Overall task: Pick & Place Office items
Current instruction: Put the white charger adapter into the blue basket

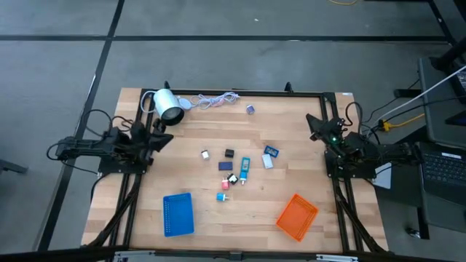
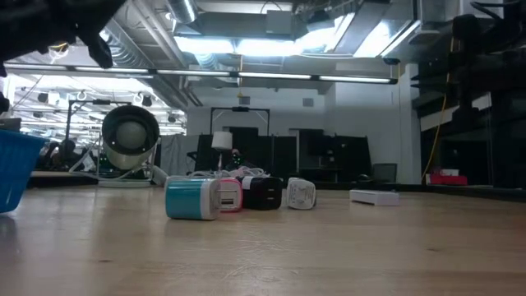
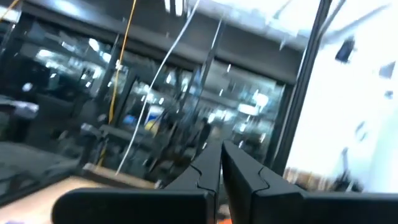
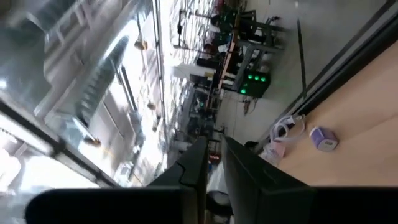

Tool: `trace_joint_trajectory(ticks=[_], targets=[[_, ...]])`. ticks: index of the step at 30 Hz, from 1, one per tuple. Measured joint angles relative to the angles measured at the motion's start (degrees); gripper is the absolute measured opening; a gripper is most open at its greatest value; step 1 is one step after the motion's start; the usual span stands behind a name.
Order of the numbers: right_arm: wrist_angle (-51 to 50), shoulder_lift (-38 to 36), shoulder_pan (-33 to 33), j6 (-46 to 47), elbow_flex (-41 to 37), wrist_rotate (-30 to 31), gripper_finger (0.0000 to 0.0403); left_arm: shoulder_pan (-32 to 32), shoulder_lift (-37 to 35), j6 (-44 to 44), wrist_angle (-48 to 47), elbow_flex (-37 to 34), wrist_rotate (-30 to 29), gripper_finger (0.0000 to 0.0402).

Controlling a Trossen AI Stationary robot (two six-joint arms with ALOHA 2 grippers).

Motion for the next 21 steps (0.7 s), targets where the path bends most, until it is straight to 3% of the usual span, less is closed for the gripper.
trace_joint_trajectory(ticks=[6,10,16,18,21], targets=[[-0.4,1.0,0.0,-4.2,0.0,-5.4,0.0054,0.0,0.0,-4.6,8.9,0.0,-2.0,0.0012],[-0.9,1.7,-0.1,-8.7,0.0,1.1,0.0054,0.0,0.0,-17.5,9.0,0.0,-10.1,0.0010],[4.1,1.9,-1.7,-6.1,0.0,-5.6,0.0054,0.0,1.5,-21.0,8.7,0.0,-21.1,0.0018],[9.3,2.2,-2.1,-11.4,0.0,-6.8,0.0054,0.0,2.7,-23.2,8.4,0.0,-24.0,0.0025],[20.3,2.5,-2.7,-24.9,0.0,-6.8,0.0054,0.5,5.1,-30.2,9.9,0.1,-23.0,0.0030]])
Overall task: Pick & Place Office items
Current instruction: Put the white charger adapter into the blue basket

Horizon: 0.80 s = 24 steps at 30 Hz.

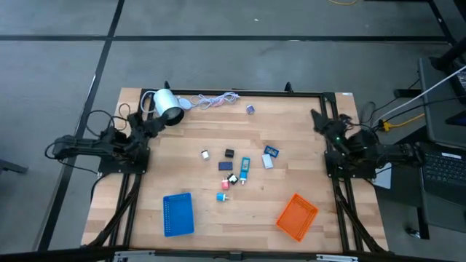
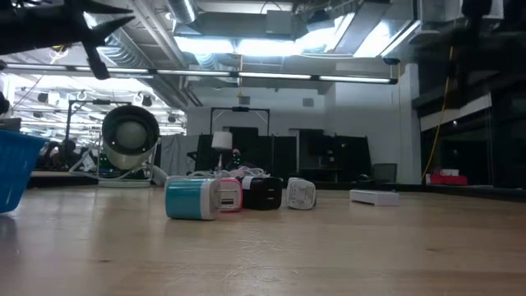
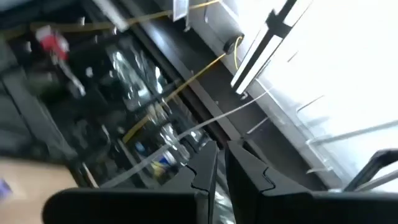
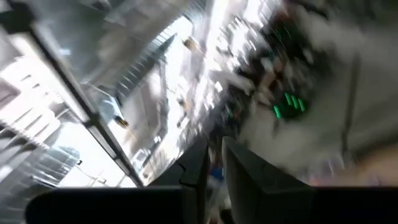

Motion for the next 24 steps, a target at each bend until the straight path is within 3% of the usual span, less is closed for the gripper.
trace_joint_trajectory(ticks=[2,5,9,12,15,20,24], targets=[[6.5,0.0,-0.7,-10.3,0.0,0.4,0.0054,0.5,3.1,-5.8,-0.1,1.0,0.5,0.0030],[12.9,0.0,-2.1,-19.3,0.0,2.9,0.0054,0.8,10.4,-6.8,-0.7,5.6,1.0,0.0031],[15.6,0.0,-3.7,-21.3,0.0,2.9,0.0054,1.7,23.8,0.5,-8.0,16.0,5.0,0.0051],[15.2,0.0,-4.4,-20.4,0.0,1.8,0.0054,3.5,34.5,6.4,-20.1,26.7,8.9,0.0089],[14.6,0.0,-4.7,-19.7,0.0,1.8,0.0054,6.3,44.8,17.4,-38.2,38.8,13.6,0.0136],[14.6,0.0,-4.8,-18.1,0.0,1.5,0.0054,11.3,61.9,44.6,-68.8,57.7,15.2,0.0206],[14.5,0.0,-4.8,-16.2,0.0,0.8,0.0054,12.3,73.7,68.1,-80.9,68.5,15.5,0.0235]])
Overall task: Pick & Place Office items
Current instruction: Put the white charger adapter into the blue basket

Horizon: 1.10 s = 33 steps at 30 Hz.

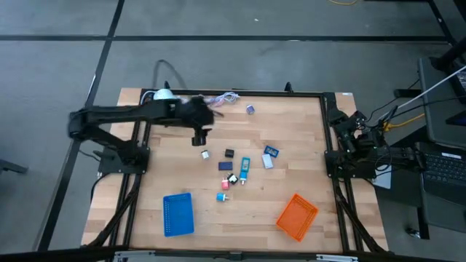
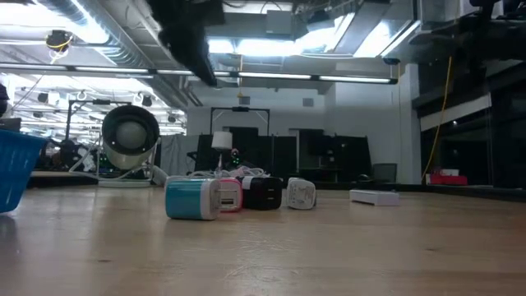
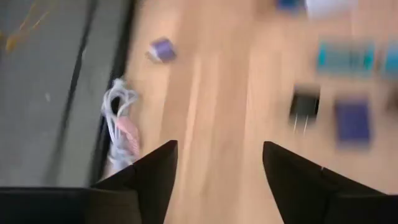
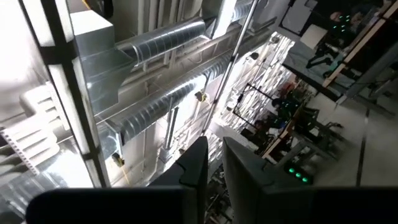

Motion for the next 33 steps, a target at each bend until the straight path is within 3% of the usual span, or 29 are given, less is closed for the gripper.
trace_joint_trajectory(ticks=[4,7,15,18,30,33], targets=[[0.0,0.0,0.0,1.6,0.0,-1.3,0.0054,-0.9,8.7,20.3,-3.2,5.9,1.8,0.0244],[0.0,0.0,0.0,2.6,0.0,-2.5,0.0054,-0.9,13.9,27.1,-3.2,7.0,4.2,0.0244],[-0.3,0.0,0.0,4.2,0.0,-2.7,0.0055,-3.4,23.5,28.7,-9.3,7.0,8.2,0.0246],[-1.1,0.0,0.0,4.6,0.0,-5.6,0.0065,-4.7,24.5,28.0,-8.9,7.0,8.9,0.0250],[-3.8,0.0,0.0,5.7,0.0,-5.5,0.0179,-5.8,25.8,28.7,-15.9,7.0,8.4,0.0282],[-4.0,0.0,0.0,5.6,0.0,-5.5,0.0198,-5.2,26.0,28.8,-15.7,7.0,10.5,0.0282]])
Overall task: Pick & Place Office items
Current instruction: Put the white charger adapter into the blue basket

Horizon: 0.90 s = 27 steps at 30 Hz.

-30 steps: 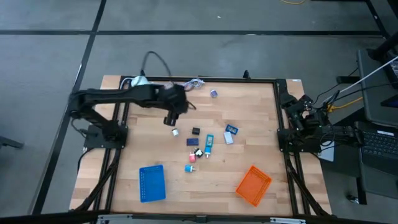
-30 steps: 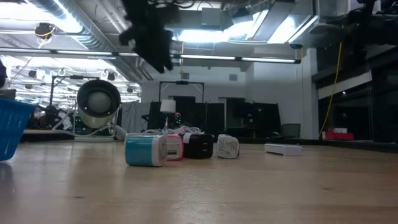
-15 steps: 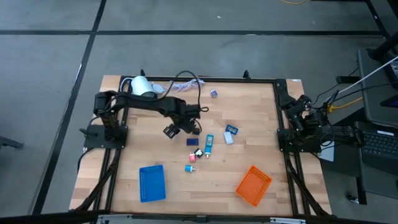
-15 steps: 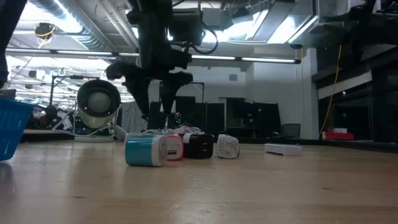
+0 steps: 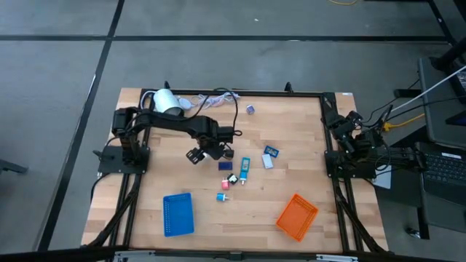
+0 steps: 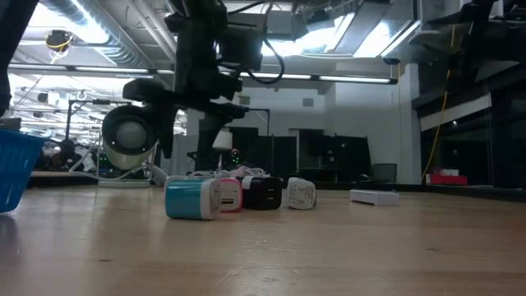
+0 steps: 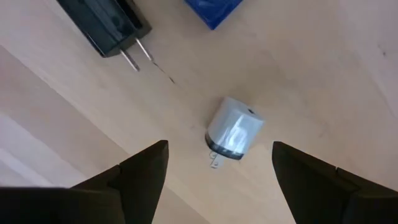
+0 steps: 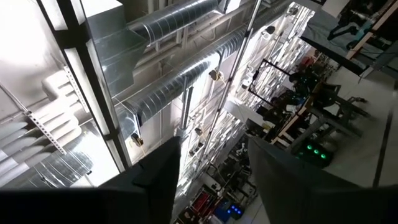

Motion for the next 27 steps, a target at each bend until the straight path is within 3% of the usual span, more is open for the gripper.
trace_joint_trajectory(ticks=[6,19,27], targets=[[-0.2,0.0,0.0,-0.4,0.0,0.0,0.0208,-0.2,1.5,2.2,0.9,-0.6,0.6,0.0281],[-0.6,0.0,0.0,-0.4,0.0,1.5,0.0205,-0.7,1.4,4.4,9.3,-11.5,-1.7,0.0277],[-0.7,0.0,0.0,-1.5,0.0,4.0,0.0205,-1.7,1.1,1.6,13.9,-13.0,-4.5,0.0201]])
